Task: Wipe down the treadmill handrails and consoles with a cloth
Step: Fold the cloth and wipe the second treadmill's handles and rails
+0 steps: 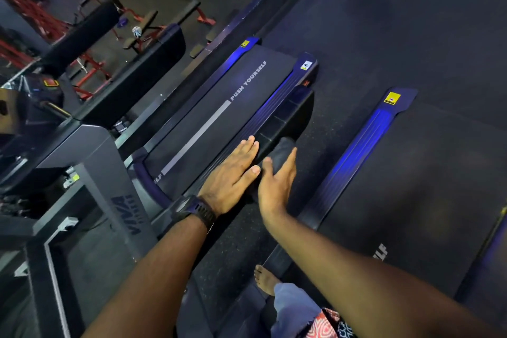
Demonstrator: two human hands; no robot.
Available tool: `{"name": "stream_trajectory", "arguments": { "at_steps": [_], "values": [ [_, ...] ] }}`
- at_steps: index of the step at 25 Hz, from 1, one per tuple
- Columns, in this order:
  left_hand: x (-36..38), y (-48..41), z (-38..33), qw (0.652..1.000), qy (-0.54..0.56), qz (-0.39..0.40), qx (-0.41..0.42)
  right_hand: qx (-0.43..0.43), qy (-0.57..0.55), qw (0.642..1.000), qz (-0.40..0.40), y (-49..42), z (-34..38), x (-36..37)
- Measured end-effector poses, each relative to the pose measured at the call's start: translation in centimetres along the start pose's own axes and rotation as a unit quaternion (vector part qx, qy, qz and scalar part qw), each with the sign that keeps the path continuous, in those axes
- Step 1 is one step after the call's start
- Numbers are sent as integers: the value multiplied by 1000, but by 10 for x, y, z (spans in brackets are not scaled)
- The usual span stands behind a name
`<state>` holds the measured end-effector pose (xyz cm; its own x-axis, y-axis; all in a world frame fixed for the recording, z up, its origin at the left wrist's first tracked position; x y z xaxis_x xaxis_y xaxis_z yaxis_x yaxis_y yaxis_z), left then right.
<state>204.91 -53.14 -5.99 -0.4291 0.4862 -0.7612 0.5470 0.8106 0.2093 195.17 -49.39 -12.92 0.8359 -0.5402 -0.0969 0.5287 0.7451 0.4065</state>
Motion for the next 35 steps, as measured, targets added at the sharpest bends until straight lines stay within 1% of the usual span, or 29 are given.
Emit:
{"name": "stream_trajectory", "arguments": {
  "at_steps": [2, 3, 4, 6, 7, 8, 10, 11, 12, 13, 14, 15, 17, 18, 19, 20, 21, 22, 23, 25, 26, 27, 28, 29, 30, 31, 32, 34, 35],
  "values": [
    [-1, 1, 1, 1000, 3, -1, -1, -116, 9, 993, -18, 14, 18, -2],
    [-1, 2, 1, 1000, 5, -5, -1, -128, 15, 991, -32, 0, 19, -4],
    [-2, 4, 3, 1000, 10, -11, -2, -79, 1, 996, -35, -16, 4, -2],
    [-2, 11, 7, 1000, 14, -17, -9, 80, -33, 996, 3, -19, -27, 9],
    [-2, 14, 9, 1000, 15, -17, -11, 83, -26, 996, 21, -5, -28, 11],
    [-2, 17, 10, 1000, 17, -19, -11, 14, 3, 1000, 17, 11, -14, 9],
    [-3, 20, 12, 999, 22, -21, -13, -137, 14, 990, -10, 25, 16, 4],
    [-4, 22, 12, 999, 23, -22, -16, -158, 22, 987, -23, 12, 22, 2],
    [-4, 24, 14, 999, 25, -25, -19, -119, 13, 992, -30, -3, 12, 3],
    [-4, 27, 15, 999, 26, -27, -23, -39, -14, 999, -25, -9, -2, 4],
    [-4, 30, 16, 999, 25, -30, -24, 41, -24, 999, 3, -8, -18, 10],
    [-4, 32, 16, 999, 23, -31, -24, 52, -19, 998, 24, 4, -23, 12],
    [-4, 35, 17, 999, 23, -31, -22, -72, 25, 997, 19, 29, 1, 11],
    [-4, 37, 17, 999, 23, -30, -23, -132, 26, 991, 0, 27, 11, 8],
    [-4, 40, 17, 999, 24, -31, -24, -143, 34, 989, -10, 14, 11, 6],
    [-4, 42, 18, 999, 25, -33, -26, -102, 27, 994, -16, 2, 0, 7],
    [-4, 45, 18, 999, 25, -35, -31, -30, 12, 999, -5, 0, -13, 9],
    [-4, 47, 19, 999, 24, -35, -33, 23, 13, 999, 23, 6, -28, 16],
    [-3, 49, 19, 999, 23, -34, -32, 9, 22, 999, 38, 24, -28, 20],
    [-4, 52, 20, 998, 28, -39, -32, -116, 39, 992, 34, 50, -6, 22],
    [-5, 55, 23, 998, 30, -41, -40, -157, 30, 987, 18, 47, 1, 23],
    [-7, 58, 26, 998, 26, -40, -46, -145, 26, 989, 3, 38, -1, 24],
    [-6, 60, 29, 998, 21, -43, -48, -91, 9, 996, -11, 25, -13, 22],
    [-3, 60, 28, 998, 18, -48, -49, 2, -23, 1000, -8, 17, -28, 21],
    [-1, 60, 27, 997, 16, -52, -48, 64, -29, 997, 16, 19, -40, 26],
    [0, 60, 25, 997, 18, -55, -49, 48, -17, 998, 37, 29, -39, 28],
    [-1, 60, 24, 997, 21, -56, -54, -23, 1, 999, 40, 42, -27, 28],
    [-1, 62, 26, 997, 21, -56, -57, -151, 16, 988, 11, 49, -3, 21],
    [-2, 64, 27, 997, 17, -53, -60, -162, 16, 987, -11, 35, -1, 21]
  ]
}}
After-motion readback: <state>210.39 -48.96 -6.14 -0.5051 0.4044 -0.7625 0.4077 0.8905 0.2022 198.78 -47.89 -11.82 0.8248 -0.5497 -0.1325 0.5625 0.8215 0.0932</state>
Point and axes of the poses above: each hand's wrist, its own y-axis away from the middle knuckle, its own x-axis out of the palm, z = x × y, the point moved 8 cm from there along -y, towards the middle knuckle, and after that the axes turned 13 degrees about y, right-handed, at the moved point
